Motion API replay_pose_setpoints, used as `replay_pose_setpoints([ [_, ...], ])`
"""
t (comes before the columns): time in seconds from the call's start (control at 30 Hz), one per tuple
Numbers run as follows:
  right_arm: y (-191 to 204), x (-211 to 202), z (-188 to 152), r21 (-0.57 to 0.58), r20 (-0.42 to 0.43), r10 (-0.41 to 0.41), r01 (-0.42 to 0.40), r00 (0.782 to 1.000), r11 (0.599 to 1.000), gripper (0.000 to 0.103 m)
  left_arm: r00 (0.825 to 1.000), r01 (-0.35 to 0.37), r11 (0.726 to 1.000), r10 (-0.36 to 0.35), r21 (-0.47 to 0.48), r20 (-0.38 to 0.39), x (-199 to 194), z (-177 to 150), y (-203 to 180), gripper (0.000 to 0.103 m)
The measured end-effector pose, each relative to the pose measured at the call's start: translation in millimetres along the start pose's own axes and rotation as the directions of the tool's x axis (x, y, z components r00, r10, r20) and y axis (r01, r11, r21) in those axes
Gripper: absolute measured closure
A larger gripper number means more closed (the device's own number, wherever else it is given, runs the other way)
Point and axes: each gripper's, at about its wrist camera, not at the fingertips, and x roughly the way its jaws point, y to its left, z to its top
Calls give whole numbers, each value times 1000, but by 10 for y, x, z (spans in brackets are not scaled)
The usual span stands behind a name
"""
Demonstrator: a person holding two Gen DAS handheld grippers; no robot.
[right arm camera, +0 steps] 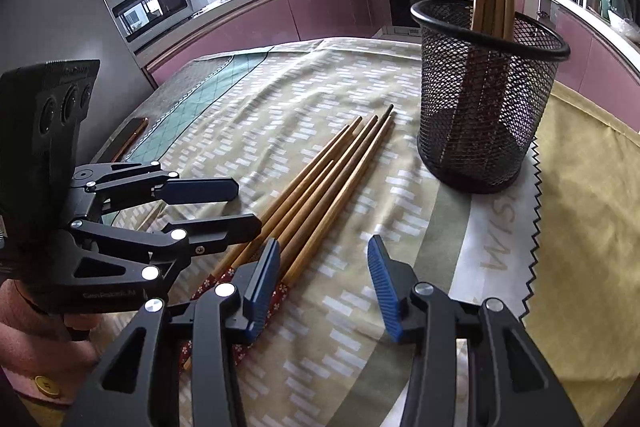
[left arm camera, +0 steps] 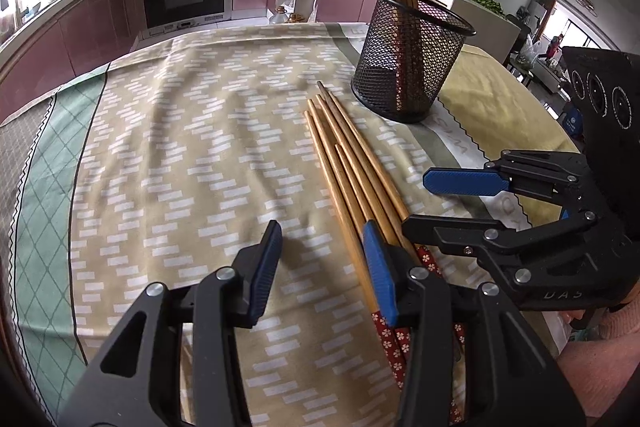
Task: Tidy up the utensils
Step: 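Move both grippers back over the remaining chopsticks on the cloth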
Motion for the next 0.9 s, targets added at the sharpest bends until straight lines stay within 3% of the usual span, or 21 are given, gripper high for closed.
replay_pose_setpoints([
  [0.9, -3, 26, 12, -24, -36, -70, 70, 997, 997, 62, 999, -42, 998, 43, 52, -22, 69, 65, -41, 63],
])
